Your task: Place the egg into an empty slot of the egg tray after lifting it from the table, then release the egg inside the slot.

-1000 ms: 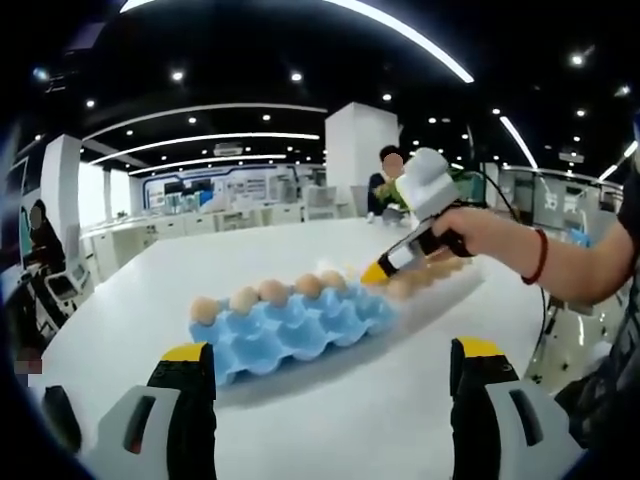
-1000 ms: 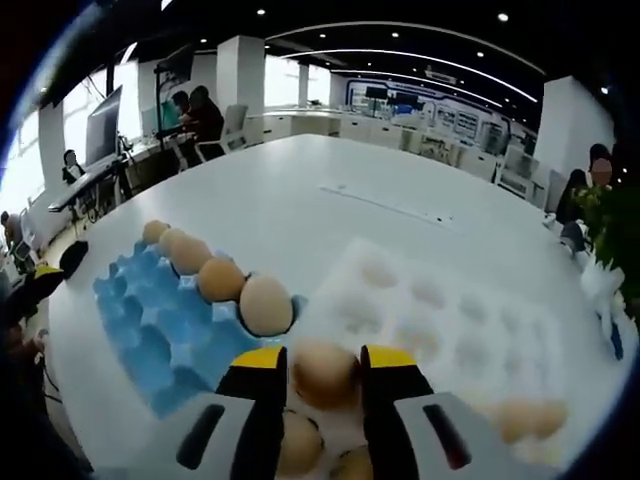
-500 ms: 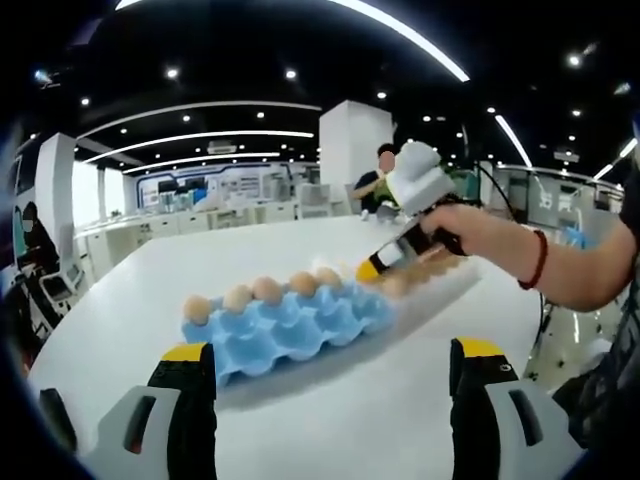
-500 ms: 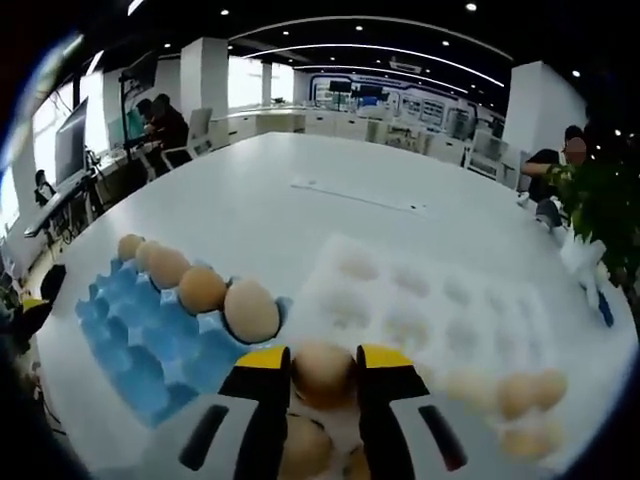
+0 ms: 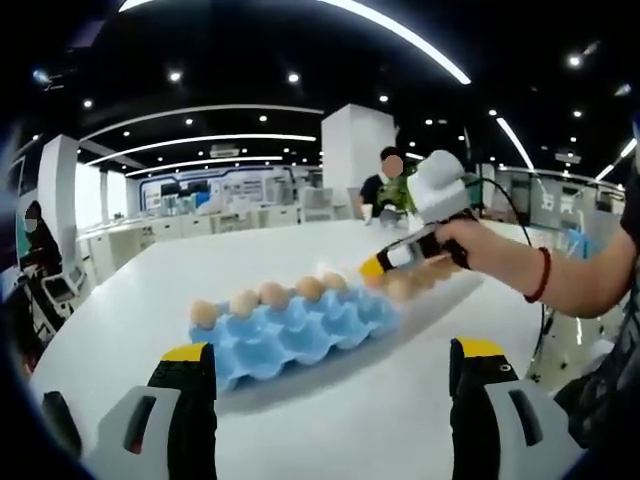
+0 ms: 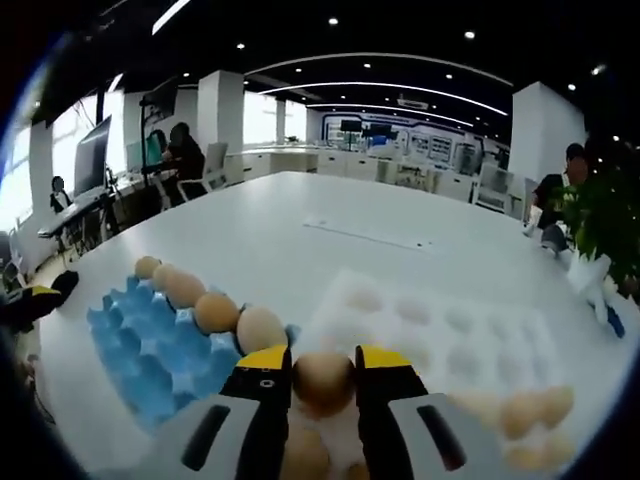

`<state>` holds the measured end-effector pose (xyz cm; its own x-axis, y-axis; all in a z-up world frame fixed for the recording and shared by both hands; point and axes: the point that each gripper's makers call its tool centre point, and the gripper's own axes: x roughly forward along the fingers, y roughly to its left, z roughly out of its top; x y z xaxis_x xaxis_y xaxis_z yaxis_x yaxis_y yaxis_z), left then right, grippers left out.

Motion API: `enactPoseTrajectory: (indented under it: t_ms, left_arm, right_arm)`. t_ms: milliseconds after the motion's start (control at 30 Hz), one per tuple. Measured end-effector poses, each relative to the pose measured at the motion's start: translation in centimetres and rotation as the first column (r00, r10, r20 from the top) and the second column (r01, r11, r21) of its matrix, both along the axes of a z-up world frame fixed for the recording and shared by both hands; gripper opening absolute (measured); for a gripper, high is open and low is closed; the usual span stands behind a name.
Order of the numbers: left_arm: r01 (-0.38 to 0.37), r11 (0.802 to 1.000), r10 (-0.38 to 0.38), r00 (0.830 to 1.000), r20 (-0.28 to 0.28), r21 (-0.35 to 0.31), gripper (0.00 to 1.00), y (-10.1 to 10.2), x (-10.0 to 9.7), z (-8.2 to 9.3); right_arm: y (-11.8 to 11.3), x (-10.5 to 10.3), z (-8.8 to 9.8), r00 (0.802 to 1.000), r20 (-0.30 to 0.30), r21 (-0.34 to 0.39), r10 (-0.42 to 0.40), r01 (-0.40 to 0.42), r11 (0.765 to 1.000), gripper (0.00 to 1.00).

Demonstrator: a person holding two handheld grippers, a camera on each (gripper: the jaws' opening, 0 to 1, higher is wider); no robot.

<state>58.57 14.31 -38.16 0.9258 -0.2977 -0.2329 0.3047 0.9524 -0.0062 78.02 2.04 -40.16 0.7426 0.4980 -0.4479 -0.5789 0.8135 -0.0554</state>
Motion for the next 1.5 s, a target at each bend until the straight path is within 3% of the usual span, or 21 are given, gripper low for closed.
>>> enactPoseTrajectory:
  t_ms: [200, 600, 800, 833, 867, 933, 1000, 1200, 1400, 1500]
  left_arm:
    - [-0.001, 1.0, 0.001, 1.0, 0.015, -0.003, 0.99, -0.3, -0.1, 0.4]
    - [-0.025, 1.0, 0.025, 0.999, 0.039, 0.003, 0.99, 0.0, -0.7, 0.7]
    - [-0.03, 1.0, 0.029, 0.999, 0.037, 0.01, 0.99, 0.2, -0.9, 0.6]
    - [-0.029, 1.0, 0.029, 0.999, 0.039, 0.006, 0.99, 0.2, -1.0, 0.6]
    - [-0.028, 1.0, 0.028, 0.999, 0.04, 0.003, 0.99, 0.2, -1.0, 0.6]
    - [-0.029, 1.0, 0.029, 0.999, 0.041, 0.002, 0.99, 0.2, -1.0, 0.6]
    - [-0.028, 1.0, 0.028, 0.999, 0.041, 0.002, 0.99, 0.1, -1.0, 0.5]
    - [-0.028, 1.0, 0.028, 0.999, 0.034, 0.01, 0.99, 0.3, -1.0, 0.4]
    - [-0.021, 1.0, 0.021, 0.999, 0.04, 0.007, 0.99, 0.3, -0.8, 0.6]
    - [-0.02, 1.0, 0.02, 0.999, 0.038, 0.013, 0.99, 0.4, -0.7, 0.6]
  right_arm:
    - [1.0, 0.0, 1.5, 0.996, 0.076, 0.055, 0.05, -0.054, 0.997, 0.26]
    - [3.7, -1.7, 2.8, 0.975, 0.164, 0.122, 0.147, -0.168, 0.978, 0.24]
    - [5.4, -3.1, 2.9, 0.958, 0.199, 0.114, 0.205, -0.231, 0.966, 0.21]
    - [5.6, -3.0, 2.9, 0.958, 0.201, 0.107, 0.206, -0.231, 0.967, 0.13]
    - [5.5, -2.7, 2.9, 0.95, 0.229, 0.062, 0.211, -0.231, 0.971, 0.12]
    - [5.7, -3.3, 1.3, 0.957, 0.173, 0.012, 0.235, -0.24, 0.971, 0.13]
    - [6.0, -3.9, 0.1, 0.961, 0.11, 0.042, 0.253, -0.258, 0.965, 0.14]
    - [5.8, -4.2, -0.5, 0.962, 0.072, 0.083, 0.263, -0.268, 0.96, 0.18]
    - [5.6, -4.8, -0.6, 0.96, 0.051, 0.043, 0.276, -0.278, 0.96, 0.22]
    - [4.9, -4.9, -1.1, 0.974, 0.005, -0.002, 0.229, -0.229, 0.974, 0.22]
